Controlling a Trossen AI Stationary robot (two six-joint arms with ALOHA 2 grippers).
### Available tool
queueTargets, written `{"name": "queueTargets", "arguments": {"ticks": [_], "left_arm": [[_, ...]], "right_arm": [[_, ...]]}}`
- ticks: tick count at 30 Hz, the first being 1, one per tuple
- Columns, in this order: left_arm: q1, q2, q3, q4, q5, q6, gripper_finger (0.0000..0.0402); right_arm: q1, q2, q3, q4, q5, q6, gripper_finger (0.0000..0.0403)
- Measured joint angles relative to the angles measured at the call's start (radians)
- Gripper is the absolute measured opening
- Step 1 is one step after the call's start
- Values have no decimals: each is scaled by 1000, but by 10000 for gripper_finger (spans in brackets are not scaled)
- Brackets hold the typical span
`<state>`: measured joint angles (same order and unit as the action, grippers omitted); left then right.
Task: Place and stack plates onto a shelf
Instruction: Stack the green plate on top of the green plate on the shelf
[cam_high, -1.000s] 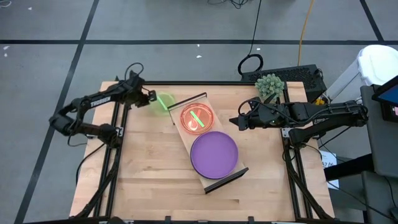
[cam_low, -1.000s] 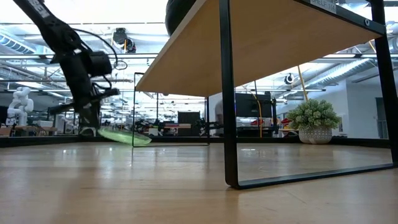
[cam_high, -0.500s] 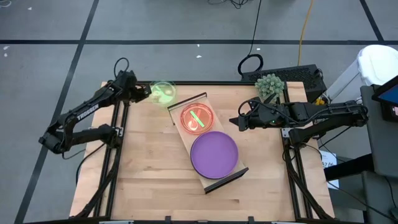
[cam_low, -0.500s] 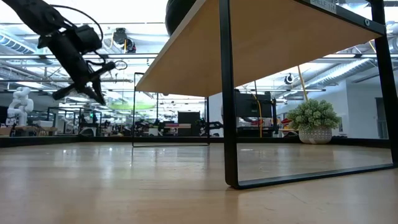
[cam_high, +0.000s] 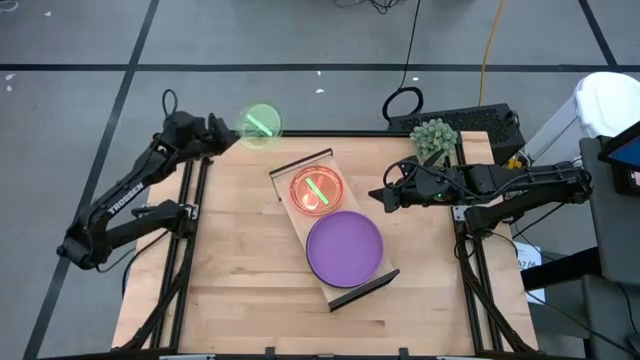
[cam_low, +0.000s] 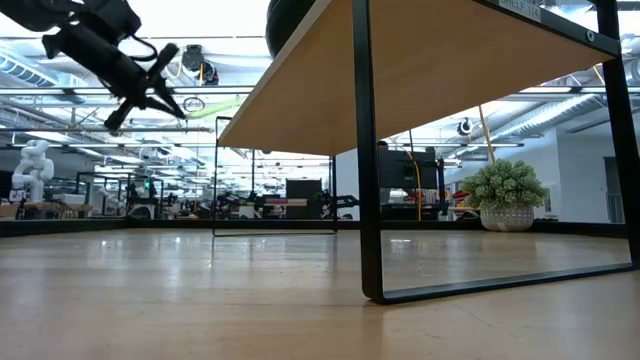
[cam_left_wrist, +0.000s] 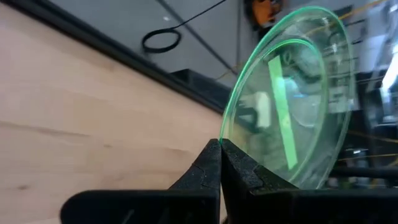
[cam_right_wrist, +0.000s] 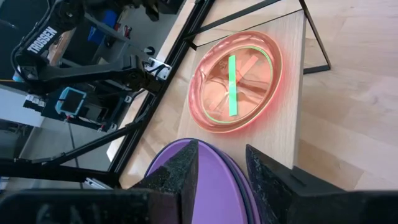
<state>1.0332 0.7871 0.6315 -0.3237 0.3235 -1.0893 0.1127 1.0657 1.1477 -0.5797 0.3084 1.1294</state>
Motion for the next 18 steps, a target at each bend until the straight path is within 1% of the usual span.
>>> {"name": "queueTargets", "arguments": {"ticks": [3,5,10,14,18], "left_arm": [[-2,-22,0,30,15,-40,0],[-2,-34,0,55,33,-61,0],[-24,-47,11,114,69,-120,0],[-68,-47,59,115,71,-129,0],[-124,-48,111,113,70,-165,0]], "right_arm": [[0,0,0,0,-5,-29,115],[0,0,0,0,-26,-52,105],[0,0,0,0,-53,-104,69],[0,0,0,1,-56,-160,38],[0,0,0,7,-55,-259,10]]}}
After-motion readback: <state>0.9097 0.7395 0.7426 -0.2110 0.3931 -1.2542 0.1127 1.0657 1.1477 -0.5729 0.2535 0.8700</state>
